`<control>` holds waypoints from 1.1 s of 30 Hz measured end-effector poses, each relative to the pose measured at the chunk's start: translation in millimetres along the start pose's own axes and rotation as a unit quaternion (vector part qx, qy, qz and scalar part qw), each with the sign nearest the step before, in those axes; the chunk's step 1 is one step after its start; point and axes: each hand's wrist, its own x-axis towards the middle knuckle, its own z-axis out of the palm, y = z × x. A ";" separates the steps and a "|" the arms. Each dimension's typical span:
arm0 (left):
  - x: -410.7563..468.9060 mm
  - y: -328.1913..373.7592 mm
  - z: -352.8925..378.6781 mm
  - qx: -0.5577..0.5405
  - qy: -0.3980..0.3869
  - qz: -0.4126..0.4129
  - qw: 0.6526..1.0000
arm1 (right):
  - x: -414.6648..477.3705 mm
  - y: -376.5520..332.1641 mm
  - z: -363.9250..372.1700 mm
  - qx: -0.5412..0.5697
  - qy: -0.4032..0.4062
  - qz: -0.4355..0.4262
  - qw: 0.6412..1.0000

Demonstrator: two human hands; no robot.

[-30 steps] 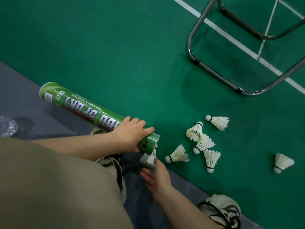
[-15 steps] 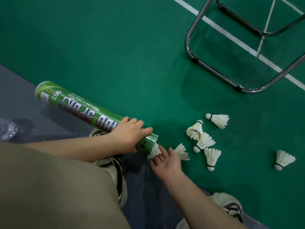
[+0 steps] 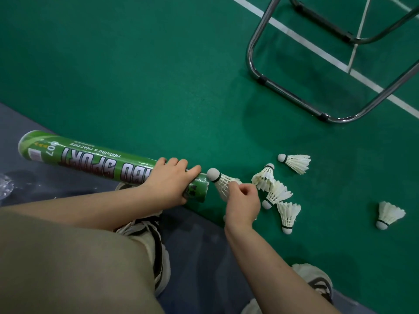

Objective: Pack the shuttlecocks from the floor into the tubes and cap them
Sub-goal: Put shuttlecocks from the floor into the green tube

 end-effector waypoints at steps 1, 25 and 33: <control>0.0 1.1 0.4 0.003 -0.003 0.002 1.000 | 2.9 0.6 0.2 0.012 0.007 0.008 1.000; 18.9 29.9 -9.1 -0.032 0.042 0.065 0.997 | 39.5 1.6 -19.5 0.038 -0.497 0.101 0.861; 30.9 38.3 -28.0 -0.037 0.025 0.037 0.998 | 24.8 11.5 -18.1 0.024 -0.178 -0.173 0.968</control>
